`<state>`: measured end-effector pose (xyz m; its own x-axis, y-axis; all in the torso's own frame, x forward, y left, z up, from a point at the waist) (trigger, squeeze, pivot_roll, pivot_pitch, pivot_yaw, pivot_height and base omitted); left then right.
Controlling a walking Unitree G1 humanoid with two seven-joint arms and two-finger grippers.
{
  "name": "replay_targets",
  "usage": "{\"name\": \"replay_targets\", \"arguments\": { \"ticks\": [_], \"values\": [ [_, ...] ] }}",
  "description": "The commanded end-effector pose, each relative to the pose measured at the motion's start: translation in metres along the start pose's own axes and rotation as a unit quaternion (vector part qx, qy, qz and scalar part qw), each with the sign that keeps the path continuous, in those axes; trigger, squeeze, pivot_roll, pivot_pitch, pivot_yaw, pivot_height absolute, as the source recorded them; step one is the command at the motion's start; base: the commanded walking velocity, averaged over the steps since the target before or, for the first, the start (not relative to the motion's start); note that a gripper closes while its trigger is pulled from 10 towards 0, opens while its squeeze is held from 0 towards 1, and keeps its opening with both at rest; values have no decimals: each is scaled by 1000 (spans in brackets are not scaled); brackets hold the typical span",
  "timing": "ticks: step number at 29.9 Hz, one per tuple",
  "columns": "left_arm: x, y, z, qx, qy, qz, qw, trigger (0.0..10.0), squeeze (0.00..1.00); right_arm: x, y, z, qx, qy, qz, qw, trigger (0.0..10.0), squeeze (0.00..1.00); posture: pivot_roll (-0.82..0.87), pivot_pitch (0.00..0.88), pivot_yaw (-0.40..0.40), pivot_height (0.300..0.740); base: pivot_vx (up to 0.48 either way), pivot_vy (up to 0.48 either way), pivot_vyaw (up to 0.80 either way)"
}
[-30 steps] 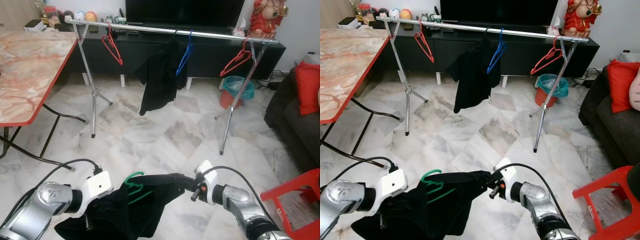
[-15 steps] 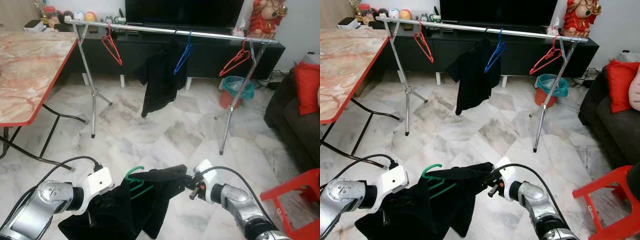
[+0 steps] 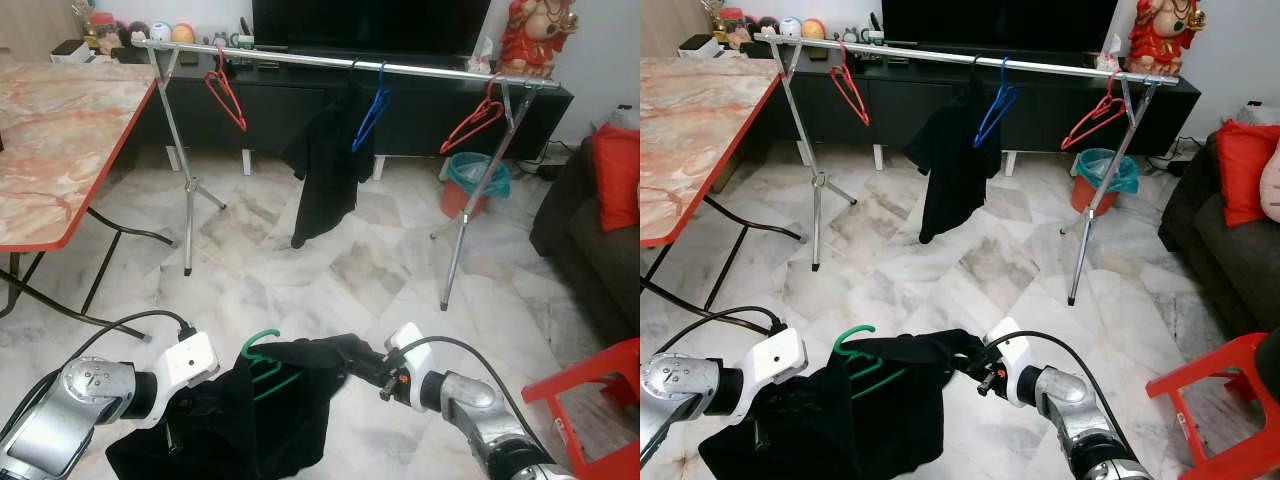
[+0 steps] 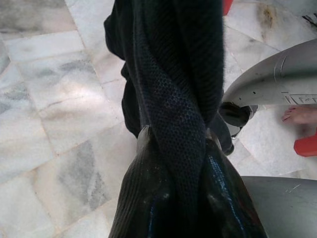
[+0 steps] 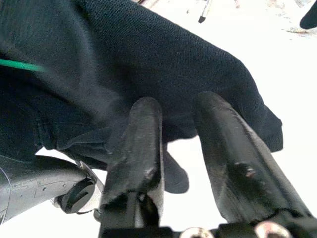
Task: Hang hanger
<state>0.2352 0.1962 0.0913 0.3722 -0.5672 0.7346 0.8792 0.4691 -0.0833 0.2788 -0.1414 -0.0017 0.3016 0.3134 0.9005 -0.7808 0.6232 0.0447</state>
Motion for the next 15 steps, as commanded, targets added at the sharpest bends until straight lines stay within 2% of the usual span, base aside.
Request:
{"name": "replay_targets", "arguments": {
  "ticks": [1,8,12,13,15],
  "values": [
    [11,3,5,4,-13,-14,1000,10000,0,-1,-1,2,-7,-6,-6,1000,10000,1000,-12,0,-65,740,0,0,0],
    [11,2,2,2,-13,-13,1000,10000,0,-4,6,5,29,-17,-15,999,10000,1000,-17,0,-60,740,0,0,0],
    [11,4,0,4,-14,-13,1000,10000,0,-5,15,4,72,-26,-28,997,10000,1000,-19,0,-60,740,0,0,0],
    [11,4,-2,5,-17,-12,1000,10000,0,-6,21,4,102,-26,-29,994,10000,1000,-17,0,-59,740,0,0,0],
    [11,3,-3,5,-17,-12,1000,10000,0,-6,26,5,126,-28,-29,991,10000,1000,-18,0,-59,740,0,0,0]
  ]
}}
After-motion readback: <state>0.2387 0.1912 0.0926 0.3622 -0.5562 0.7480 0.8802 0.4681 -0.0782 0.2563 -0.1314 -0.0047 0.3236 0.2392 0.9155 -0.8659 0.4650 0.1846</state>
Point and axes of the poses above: a point about 5 cm out from each wrist's last joint towards the gripper, its own z axis pointing back from the gripper into the wrist, its own x axis along the axis of the wrist's last joint, y = z × x, the point moved 1 cm from there along -z, pointing out of the wrist towards the gripper, and after that the axes turned 9 degrees about z, right-handed, at the moved point
